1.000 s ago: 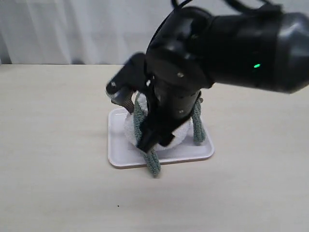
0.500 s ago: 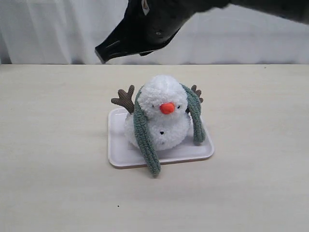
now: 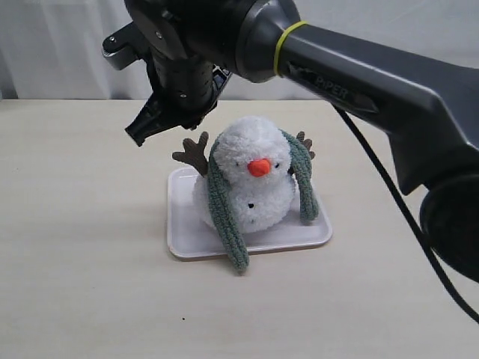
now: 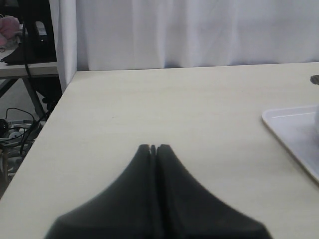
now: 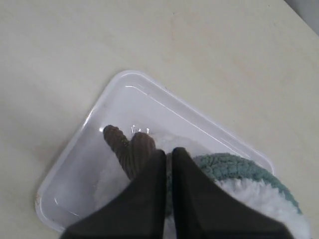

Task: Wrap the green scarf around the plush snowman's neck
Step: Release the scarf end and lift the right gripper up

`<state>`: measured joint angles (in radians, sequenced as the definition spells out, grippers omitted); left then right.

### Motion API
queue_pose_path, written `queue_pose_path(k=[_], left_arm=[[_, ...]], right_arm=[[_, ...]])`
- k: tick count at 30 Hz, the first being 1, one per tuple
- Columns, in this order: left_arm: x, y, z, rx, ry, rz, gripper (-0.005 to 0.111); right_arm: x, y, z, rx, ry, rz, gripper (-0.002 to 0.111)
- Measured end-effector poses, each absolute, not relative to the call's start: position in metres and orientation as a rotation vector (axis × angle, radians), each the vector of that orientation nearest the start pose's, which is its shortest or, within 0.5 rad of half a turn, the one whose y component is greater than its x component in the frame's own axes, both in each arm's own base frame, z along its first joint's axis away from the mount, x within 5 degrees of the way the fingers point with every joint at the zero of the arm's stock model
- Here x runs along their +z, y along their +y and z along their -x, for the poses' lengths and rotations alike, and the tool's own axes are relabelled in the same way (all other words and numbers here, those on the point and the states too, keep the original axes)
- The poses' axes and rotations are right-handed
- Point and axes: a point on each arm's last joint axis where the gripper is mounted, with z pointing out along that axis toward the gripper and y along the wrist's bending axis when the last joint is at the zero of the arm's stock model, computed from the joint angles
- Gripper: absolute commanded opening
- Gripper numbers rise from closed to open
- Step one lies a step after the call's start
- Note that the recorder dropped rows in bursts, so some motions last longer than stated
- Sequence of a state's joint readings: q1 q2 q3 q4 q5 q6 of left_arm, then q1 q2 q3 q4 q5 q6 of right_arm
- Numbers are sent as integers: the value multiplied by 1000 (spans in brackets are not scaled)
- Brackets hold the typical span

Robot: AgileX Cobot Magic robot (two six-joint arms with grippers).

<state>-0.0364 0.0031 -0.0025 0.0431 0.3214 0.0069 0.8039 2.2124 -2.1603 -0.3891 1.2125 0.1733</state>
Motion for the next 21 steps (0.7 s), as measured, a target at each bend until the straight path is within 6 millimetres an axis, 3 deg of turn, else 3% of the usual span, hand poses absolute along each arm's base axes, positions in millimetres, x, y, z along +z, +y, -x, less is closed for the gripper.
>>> queue_pose_path(k=[5,10,18,21], left_arm=[[185,-1,-54,20,1804,-66,0],[185,-1,-54,20,1804,-66,0],[185,-1,-54,20,1804,-66,0],[185,-1,-54,20,1804,-66,0]], right_arm=[[281,325,-361,-238,2442,876,4],[292,320,-367,-493,2280,823,4],[313,336,-353,-715,2029,843,4],[324,350,-341,-540,1997,890,4]])
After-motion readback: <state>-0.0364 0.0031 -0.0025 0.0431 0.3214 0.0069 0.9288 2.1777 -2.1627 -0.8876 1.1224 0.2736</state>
